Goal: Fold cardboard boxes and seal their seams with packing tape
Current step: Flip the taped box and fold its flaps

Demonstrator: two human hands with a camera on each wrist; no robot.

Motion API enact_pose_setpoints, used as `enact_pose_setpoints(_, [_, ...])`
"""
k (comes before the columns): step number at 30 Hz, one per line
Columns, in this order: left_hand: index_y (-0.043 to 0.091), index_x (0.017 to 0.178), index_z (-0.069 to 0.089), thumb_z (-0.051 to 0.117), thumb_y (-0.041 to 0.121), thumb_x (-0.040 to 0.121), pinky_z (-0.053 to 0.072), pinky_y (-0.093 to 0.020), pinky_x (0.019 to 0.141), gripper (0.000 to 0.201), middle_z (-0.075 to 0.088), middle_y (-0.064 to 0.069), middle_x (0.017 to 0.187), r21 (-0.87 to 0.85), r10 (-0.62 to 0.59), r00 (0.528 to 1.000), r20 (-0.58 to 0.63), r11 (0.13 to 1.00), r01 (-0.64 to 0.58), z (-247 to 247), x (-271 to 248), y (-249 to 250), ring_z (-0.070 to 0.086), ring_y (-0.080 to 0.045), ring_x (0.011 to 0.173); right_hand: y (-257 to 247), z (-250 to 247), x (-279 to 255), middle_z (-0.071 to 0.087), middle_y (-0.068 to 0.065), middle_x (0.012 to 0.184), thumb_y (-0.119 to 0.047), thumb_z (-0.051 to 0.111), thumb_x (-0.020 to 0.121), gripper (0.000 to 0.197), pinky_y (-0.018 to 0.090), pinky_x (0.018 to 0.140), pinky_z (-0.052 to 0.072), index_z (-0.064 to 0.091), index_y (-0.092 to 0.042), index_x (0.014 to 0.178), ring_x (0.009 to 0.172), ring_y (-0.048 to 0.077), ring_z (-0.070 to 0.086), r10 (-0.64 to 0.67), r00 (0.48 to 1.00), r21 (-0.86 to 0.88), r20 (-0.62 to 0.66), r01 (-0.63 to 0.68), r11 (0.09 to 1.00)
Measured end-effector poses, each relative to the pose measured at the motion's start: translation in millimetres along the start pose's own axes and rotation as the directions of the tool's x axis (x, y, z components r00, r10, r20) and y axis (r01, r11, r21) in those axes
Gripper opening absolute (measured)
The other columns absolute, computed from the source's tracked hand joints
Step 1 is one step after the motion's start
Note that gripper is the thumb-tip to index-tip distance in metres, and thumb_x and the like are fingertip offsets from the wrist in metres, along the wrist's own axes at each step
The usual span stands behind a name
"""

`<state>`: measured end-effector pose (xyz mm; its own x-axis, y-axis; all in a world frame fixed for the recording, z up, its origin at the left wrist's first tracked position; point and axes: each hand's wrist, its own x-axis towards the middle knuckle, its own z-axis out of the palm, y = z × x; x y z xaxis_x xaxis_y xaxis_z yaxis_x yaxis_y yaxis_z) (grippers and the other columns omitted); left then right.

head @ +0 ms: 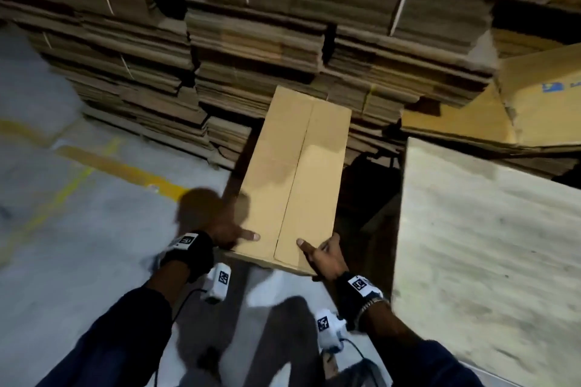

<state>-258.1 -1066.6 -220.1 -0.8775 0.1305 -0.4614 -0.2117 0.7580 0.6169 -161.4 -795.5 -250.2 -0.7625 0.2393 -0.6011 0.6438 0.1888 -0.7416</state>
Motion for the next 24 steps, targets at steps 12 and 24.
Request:
enact_pose_setpoints(12, [0.041, 0.165, 0.014, 0.091, 0.015, 0.078, 0.042, -0.026, 0.103, 0.119, 0.040, -0.001, 0.163, -0.143, -0.002, 0.999, -0.034, 0.990, -0.003, 195, 182, -249, 0.053, -0.022, 0.132, 222, 165, 201, 0.061, 0.003, 0.104, -0.084, 0.068, 0.072, 0.070, 0.055, 0.085, 0.061, 0.032, -0.033, 0.103, 0.095, 0.029, 0.068, 0.139, 0.989, -0.109, 0.044, -0.134, 0.985])
enact_pose_setpoints(24, [0.017, 0.167, 0.016, 0.089, 0.027, 0.081, 0.036, -0.031, 0.118, 0.113, 0.029, -0.010, 0.169, 0.011, -0.128, 0.990, -0.051, 0.992, 0.129, 275, 249, -356, 0.041, -0.029, 0.148, 316, 217, 311, 0.061, 0.011, 0.137, -0.094, 0.062, 0.061, 0.110, 0.052, 0.100, 0.055, 0.028, -0.028, 0.142, 0.114, 0.032, 0.064, 0.216, 0.971, -0.273, 0.104, -0.181, 0.945])
